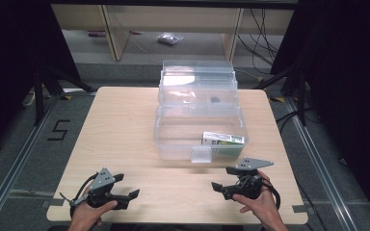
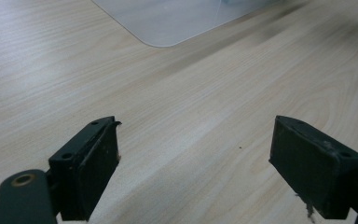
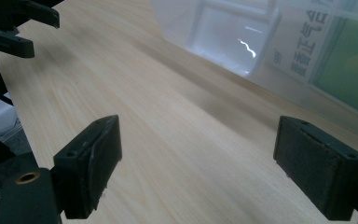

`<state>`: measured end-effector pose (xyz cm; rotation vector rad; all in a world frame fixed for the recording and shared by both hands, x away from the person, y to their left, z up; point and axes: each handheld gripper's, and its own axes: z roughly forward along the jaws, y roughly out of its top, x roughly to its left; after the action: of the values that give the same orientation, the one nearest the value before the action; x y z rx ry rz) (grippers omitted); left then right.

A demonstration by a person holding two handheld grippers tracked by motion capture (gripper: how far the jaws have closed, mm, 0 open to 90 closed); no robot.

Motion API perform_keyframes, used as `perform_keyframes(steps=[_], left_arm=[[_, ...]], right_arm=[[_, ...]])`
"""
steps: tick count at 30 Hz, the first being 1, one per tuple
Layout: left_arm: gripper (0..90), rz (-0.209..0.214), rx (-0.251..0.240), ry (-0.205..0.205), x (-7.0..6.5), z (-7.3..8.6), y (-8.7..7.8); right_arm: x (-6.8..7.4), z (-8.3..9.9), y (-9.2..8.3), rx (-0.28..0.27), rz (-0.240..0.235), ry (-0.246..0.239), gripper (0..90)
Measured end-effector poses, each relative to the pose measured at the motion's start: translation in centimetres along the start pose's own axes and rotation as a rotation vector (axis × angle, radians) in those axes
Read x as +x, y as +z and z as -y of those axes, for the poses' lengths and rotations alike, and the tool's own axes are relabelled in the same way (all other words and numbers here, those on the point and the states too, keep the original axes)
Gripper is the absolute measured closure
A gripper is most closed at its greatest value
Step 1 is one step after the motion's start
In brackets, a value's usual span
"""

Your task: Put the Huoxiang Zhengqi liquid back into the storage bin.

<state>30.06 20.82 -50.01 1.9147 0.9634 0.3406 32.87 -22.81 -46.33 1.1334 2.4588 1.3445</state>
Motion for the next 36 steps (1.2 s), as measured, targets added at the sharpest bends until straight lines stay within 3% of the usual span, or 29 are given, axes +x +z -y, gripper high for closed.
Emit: perform_keyframes(steps=[2, 6, 7, 8, 10, 11, 12, 13, 16, 18, 19, 21, 22, 23, 26, 29, 30, 32, 34, 35, 36], left_arm=[[14.8, 0.009, -0.004, 0.003, 0.1, 0.0, 0.0], [14.8, 0.005, 0.002, 0.007, 0.2, 0.0, -0.1], [14.8, 0.005, 0.002, 0.007, 0.2, 0.0, -0.1], [14.8, 0.006, 0.003, 0.007, 0.2, 0.0, -0.1], [14.8, 0.008, 0.004, 0.01, 0.2, 0.0, -0.1], [14.8, 0.006, 0.003, 0.006, 0.2, 0.0, -0.1], [14.8, 0.004, 0.006, 0.005, 0.2, 0.0, -0.1], [14.8, 0.006, 0.005, 0.005, 0.2, 0.0, -0.1], [14.8, 0.008, 0.003, 0.005, 0.2, 0.0, -0.1], [14.8, 0.009, 0.002, 0.006, 0.2, 0.0, -0.1], [14.8, 0.009, 0.002, 0.006, 0.2, 0.0, -0.1], [14.8, 0.008, 0.003, 0.004, 0.2, 0.0, -0.1], [14.8, 0.005, 0.002, -0.002, 0.2, 0.0, -0.1], [14.8, 0.005, 0.003, -0.001, 0.2, 0.0, -0.1], [14.8, 0.007, 0.003, 0.002, 0.2, 0.0, -0.1], [14.8, 0.006, -0.002, -0.01, 0.1, 0.0, -0.1], [14.8, 0.006, 0.004, -0.001, 0.2, 0.0, -0.1], [14.8, 0.006, 0.002, -0.002, 0.2, 0.0, -0.1], [14.8, 0.005, 0.003, -0.003, 0.2, 0.0, -0.1], [14.8, 0.005, -0.001, -0.009, 0.1, 0.0, -0.1], [14.8, 0.005, -0.001, -0.009, 0.1, 0.0, -0.1]], right_arm=[[0.2, 0.3, -0.1, 0.006, 0.007, 0.017, 16.0], [0.1, 0.6, -0.4, -0.002, 0.048, -0.022, 16.1], [0.2, 0.7, -0.3, 0.005, 0.022, -0.008, 16.0], [0.3, 0.8, -0.4, 0.003, 0.031, 0.004, 16.0], [0.2, 0.9, -0.6, -0.002, 0.056, -0.029, 16.1], [0.4, 1.3, -0.7, 0.007, 0.03, 0.019, 16.0], [0.4, 1.3, -0.7, 0.007, 0.03, 0.019, 16.0], [0.2, 1.6, -0.8, -0.002, 0.073, -0.014, 16.0], [0.2, 2.0, -0.8, 0.006, 0.054, 0.015, 16.0], [0.2, 2.2, -0.9, 0.011, 0.063, 0.018, 16.0], [0.1, 2.4, -1.0, 0.022, 0.045, 0.013, 16.0], [0.4, 2.6, -1.1, 0.027, 0.069, 0.042, 16.0], [0.2, 2.7, -0.9, 0.014, 0.061, 0.017, 16.0], [0.4, 2.8, -1.0, 0.024, 0.059, 0.039, 16.0], [0.2, 3.1, -1.1, 0.017, 0.062, 0.023, 16.0], [0.5, 3.3, -1.3, 0.027, 0.051, 0.07, 16.0], [0.3, 3.4, -1.3, 0.018, 0.074, 0.04, 16.1], [0.3, 3.5, -1.4, 0.022, 0.073, 0.05, 16.0], [0.1, 3.5, -1.4, 0.013, 0.08, 0.026, 16.1], [0.3, 3.6, -1.5, 0.021, 0.076, 0.064, 16.0], [0.3, 3.6, -1.5, 0.021, 0.076, 0.064, 16.0]])
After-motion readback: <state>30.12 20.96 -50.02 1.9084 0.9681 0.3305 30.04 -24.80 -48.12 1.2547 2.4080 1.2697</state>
